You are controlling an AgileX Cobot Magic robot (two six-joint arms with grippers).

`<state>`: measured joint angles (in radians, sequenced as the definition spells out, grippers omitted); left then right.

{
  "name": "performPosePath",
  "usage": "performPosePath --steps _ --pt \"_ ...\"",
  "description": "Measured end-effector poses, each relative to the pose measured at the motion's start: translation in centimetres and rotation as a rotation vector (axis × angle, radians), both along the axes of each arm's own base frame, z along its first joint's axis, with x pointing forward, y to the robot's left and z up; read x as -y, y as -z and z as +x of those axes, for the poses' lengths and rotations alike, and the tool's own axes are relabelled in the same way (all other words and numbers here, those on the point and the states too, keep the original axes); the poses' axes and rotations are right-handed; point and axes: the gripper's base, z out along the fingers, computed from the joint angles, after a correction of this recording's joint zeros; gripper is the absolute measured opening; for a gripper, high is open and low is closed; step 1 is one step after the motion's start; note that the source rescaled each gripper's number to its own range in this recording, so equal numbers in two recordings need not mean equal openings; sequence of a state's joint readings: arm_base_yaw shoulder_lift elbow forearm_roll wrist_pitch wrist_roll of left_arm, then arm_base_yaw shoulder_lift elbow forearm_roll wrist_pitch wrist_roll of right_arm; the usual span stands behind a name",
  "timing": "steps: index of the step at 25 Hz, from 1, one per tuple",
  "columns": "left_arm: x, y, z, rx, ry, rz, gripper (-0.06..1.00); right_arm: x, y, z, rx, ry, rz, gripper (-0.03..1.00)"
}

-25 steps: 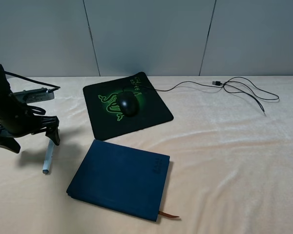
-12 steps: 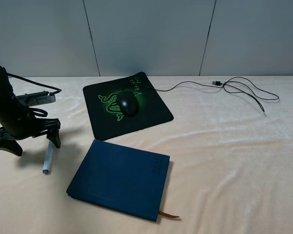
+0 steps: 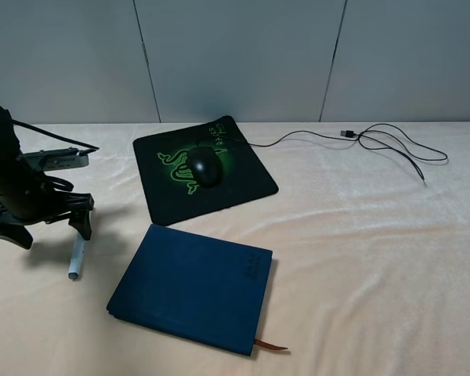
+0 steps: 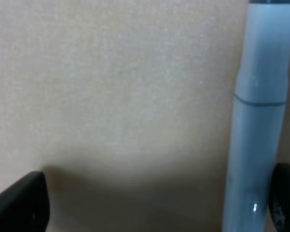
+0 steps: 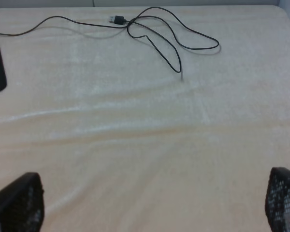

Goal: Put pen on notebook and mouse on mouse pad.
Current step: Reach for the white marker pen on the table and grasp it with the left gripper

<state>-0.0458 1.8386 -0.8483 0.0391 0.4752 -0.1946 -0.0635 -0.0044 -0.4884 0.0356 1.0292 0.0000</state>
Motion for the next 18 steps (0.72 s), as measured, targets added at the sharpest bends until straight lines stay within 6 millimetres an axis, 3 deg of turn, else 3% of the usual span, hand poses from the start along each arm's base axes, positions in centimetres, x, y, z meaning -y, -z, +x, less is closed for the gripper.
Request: performPosePath --steps 18 --pt "-0.15 0.00 0.05 0.005 0.023 0.018 0.83 0.00 0.00 0.00 0.000 0.000 0.000 1.00"
